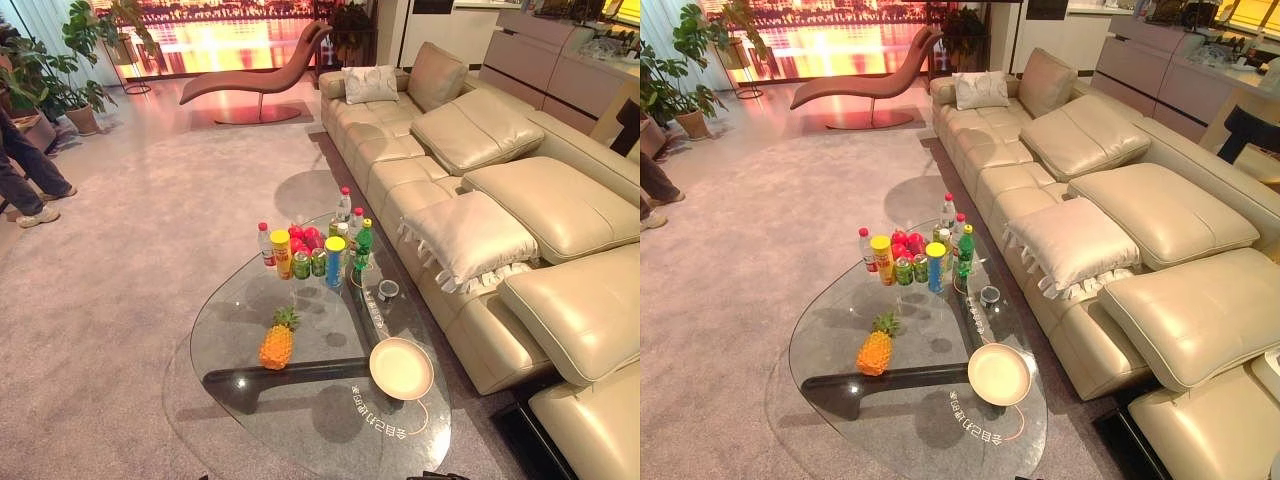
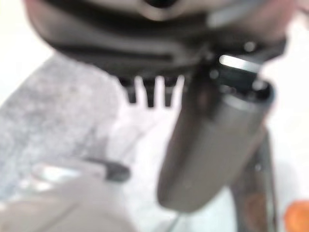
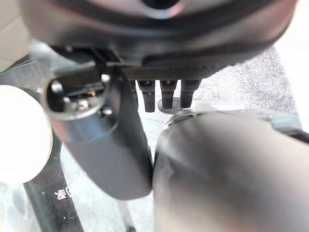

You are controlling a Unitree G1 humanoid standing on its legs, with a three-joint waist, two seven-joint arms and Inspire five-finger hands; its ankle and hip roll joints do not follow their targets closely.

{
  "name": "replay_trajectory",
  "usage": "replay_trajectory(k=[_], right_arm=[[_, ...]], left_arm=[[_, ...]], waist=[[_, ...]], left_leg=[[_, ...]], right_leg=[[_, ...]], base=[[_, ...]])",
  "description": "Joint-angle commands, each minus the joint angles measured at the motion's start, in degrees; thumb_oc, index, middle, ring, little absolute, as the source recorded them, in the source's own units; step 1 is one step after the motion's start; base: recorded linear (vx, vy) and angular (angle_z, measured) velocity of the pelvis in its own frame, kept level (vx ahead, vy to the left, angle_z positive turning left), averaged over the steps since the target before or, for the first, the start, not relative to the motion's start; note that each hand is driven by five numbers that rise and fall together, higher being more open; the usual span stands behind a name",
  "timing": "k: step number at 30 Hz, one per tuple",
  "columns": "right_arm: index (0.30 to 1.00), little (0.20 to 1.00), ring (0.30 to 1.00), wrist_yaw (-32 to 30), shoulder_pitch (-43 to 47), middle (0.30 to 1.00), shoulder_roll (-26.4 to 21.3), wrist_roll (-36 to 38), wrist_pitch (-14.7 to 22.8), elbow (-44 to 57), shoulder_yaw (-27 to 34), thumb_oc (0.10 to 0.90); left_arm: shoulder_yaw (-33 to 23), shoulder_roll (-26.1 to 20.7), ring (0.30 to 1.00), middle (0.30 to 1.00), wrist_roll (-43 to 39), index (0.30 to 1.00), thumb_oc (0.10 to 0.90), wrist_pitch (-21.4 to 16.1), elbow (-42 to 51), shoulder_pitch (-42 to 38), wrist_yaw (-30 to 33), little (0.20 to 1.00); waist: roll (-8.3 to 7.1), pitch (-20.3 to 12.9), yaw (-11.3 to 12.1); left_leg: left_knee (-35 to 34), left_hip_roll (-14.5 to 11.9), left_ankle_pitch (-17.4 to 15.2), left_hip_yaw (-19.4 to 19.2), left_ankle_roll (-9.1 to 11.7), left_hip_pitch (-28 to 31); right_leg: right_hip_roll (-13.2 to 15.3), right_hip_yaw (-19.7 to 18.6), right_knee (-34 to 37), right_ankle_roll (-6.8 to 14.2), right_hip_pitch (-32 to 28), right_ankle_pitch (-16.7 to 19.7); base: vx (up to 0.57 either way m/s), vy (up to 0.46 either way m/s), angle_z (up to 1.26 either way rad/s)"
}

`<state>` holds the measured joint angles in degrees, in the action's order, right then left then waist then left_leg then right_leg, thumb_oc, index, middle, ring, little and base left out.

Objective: Pick up the fruit to the plate

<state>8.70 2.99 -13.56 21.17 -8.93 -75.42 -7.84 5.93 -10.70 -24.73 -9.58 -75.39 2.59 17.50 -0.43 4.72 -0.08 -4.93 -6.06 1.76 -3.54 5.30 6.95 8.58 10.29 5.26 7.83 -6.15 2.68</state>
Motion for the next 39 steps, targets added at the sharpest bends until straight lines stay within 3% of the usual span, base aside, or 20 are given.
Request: replay_trajectory(k=[1,12,18,31,39], right_arm=[[0.9,0.9,0.9,0.2,-1.3,0.9,-0.9,-4.8,-0.3,-4.0,-2.2,0.8],[0.9,0.9,0.9,-2.0,3.5,0.9,-4.3,-2.7,-1.1,0.0,-4.8,0.8],[0.9,0.9,0.9,-4.3,5.1,0.9,-5.3,-2.2,0.3,3.2,-7.0,0.8],[0.9,0.9,0.9,-9.6,6.9,0.9,-7.3,1.1,3.6,9.7,-10.2,0.8],[0.9,0.9,0.9,-14.1,8.0,0.9,-8.4,4.3,5.4,13.0,-11.1,0.8]], left_arm=[[-1.9,-1.8,0.9,0.9,0.8,0.9,0.8,-6.0,-0.4,-4.6,3.4,0.9],[0.1,-4.3,0.9,0.9,-4.9,0.9,0.8,-13.8,7.1,-12.5,5.1,0.9],[2.1,-5.2,0.9,0.9,-4.7,0.9,0.8,-15.7,13.5,-16.2,7.0,0.9],[3.5,-10.9,0.9,0.9,-4.8,0.9,0.8,-17.1,23.8,-23.4,9.6,0.9],[3.4,-16.4,0.9,0.9,-5.1,0.9,0.8,-15.5,28.8,-31.5,10.8,0.9]], waist=[[-0.76,3.0,-0.2],[0.31,9.5,-1.7],[0.74,13.6,-2.5],[-0.38,21.4,-3.4],[-1.18,25.0,-3.8]], left_leg=[[0.4,5.1,-4.5,0.0,-1.9,0.0],[3.0,5.4,-3.8,-0.4,-2.5,-5.4],[4.8,5.9,-3.8,-0.3,-2.8,-8.6],[12.8,7.3,-4.9,-2.2,-3.1,-16.7],[17.3,7.2,-5.6,-4.4,-3.0,-21.1]], right_leg=[[-4.1,0.3,-0.6,-1.5,-1.0,-3.2],[-4.1,-2.5,-2.5,-2.3,5.0,-2.7],[-4.1,-3.7,-4.2,-2.6,8.3,-2.7],[-3.8,-4.0,-10.1,-3.2,15.0,-3.8],[-3.1,-3.5,-12.7,-3.2,19.0,-3.6]], base=[[0.01,0.047,-0.03],[-0.09,0.048,-0.06],[-0.07,0.032,-0.02],[-0.05,0.018,-0.02],[-0.04,0.016,0.0]])
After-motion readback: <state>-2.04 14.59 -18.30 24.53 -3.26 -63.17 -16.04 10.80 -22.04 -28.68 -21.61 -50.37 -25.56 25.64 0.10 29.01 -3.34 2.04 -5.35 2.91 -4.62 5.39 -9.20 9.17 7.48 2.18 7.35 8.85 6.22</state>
